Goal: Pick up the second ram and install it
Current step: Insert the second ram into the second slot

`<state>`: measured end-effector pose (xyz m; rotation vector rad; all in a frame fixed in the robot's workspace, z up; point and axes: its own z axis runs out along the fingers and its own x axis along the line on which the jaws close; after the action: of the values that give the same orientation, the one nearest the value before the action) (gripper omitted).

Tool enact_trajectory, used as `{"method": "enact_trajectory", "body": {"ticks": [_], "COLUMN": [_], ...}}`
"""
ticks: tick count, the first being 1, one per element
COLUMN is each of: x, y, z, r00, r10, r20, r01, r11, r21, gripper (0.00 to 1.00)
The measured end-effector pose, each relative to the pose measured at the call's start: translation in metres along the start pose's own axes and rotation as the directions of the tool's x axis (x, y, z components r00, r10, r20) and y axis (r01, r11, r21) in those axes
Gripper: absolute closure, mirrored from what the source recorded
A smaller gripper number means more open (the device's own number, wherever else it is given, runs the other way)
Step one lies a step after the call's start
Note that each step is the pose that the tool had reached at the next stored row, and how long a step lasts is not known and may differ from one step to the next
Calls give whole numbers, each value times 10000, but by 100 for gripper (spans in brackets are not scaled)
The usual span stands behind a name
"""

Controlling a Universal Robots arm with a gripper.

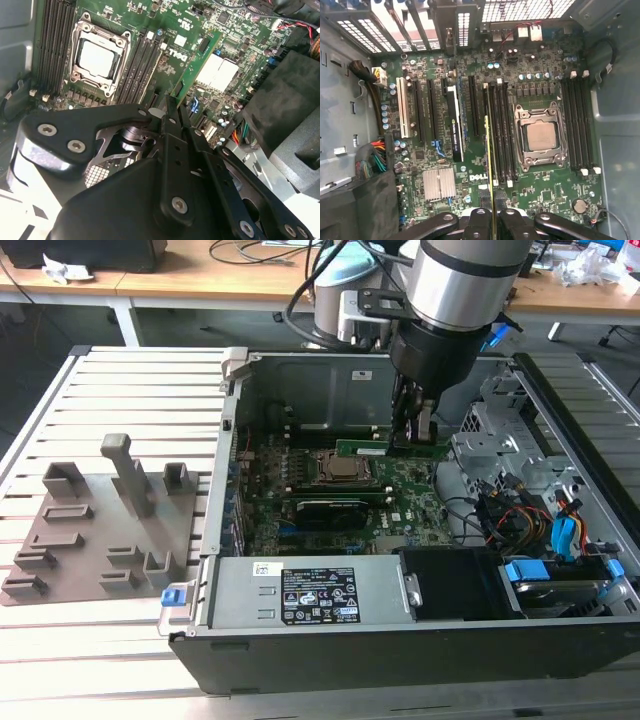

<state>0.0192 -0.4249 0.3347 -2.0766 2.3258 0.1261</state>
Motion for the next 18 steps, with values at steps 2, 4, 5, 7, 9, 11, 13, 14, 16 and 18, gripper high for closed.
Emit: {"method": "enact_trajectory", "body": {"ticks": [2, 4, 5, 7, 9, 11, 13, 14, 16, 18], "x": [1, 2, 2, 3, 5, 6, 7, 7, 8, 9], "y": [0, -1, -1, -2, -3, -4, -4, -5, -5, -6], "z": [9, 21, 27, 46, 67, 83, 97, 105, 121, 130], "r00": [10000, 10000, 10000, 10000, 10000, 10000, 10000, 10000, 10000, 10000], "r10": [0, 0, 0, 0, 1, 1, 1, 1, 2, 3], "r20": [-2, -1, -1, -6, -13, -26, -43, -46, -61, -73], "r01": [0, 0, 0, 0, -1, -1, -1, -1, -2, -2], "r11": [10000, 10000, 10000, 10000, 10000, 10000, 10000, 10000, 10000, 10000], "r21": [0, 0, 0, 1, 1, 3, 4, 5, 7, 9], "gripper": [86, 86, 86, 86, 86, 86, 86, 86, 86, 86]}}
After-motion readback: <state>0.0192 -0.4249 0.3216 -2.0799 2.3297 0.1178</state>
